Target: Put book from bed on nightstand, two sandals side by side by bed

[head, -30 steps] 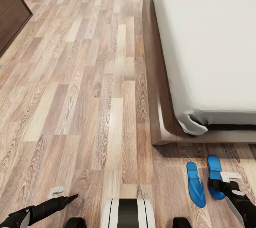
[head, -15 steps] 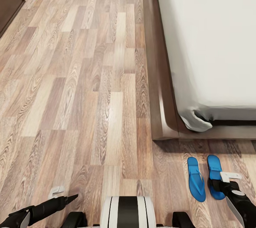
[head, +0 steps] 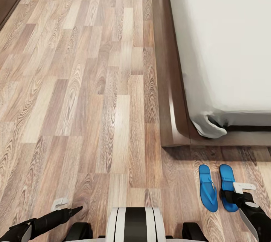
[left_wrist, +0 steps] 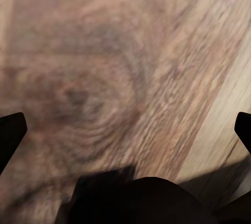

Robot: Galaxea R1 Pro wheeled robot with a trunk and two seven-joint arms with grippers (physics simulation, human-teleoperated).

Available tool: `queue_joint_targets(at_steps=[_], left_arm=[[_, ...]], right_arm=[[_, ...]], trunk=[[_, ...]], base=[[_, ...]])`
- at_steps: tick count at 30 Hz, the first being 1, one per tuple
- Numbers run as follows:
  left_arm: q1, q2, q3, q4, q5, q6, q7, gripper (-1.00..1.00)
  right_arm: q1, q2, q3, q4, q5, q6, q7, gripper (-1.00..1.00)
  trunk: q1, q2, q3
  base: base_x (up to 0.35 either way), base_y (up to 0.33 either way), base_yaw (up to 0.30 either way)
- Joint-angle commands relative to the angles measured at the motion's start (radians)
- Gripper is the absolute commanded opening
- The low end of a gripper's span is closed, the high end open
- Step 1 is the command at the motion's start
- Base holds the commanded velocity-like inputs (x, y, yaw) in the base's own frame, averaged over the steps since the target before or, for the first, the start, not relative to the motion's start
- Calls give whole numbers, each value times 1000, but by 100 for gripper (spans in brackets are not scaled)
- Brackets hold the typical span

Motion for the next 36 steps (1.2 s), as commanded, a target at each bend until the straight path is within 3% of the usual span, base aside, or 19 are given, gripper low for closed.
queue_joint_targets(at_steps=[1,6,23,24,36], left_arm=[[-1,0,8,-1,-6,11,-6,100],[-1,0,8,-1,-6,11,-6,100],[-1,0,8,-1,-6,11,-6,100],[-1,0,8,-1,-6,11,-6,100],[-1,0,8,-1,-6,11,-6,100]], right_arm=[[0,0,2,-2,-10,5,-3,-100],[0,0,2,-3,-10,5,-3,-100],[0,0,2,-3,-10,5,-3,-100],[0,0,2,-3,-9,6,-3,100],[0,0,1,-4,-9,6,-2,100]], trunk=[[0,0,0],[1,-1,-12],[1,-1,-12],[1,-1,-12],[1,-1,-12]], base=[[0,0,0],[0,0,0],[0,0,0],[0,0,0],[0,0,0]])
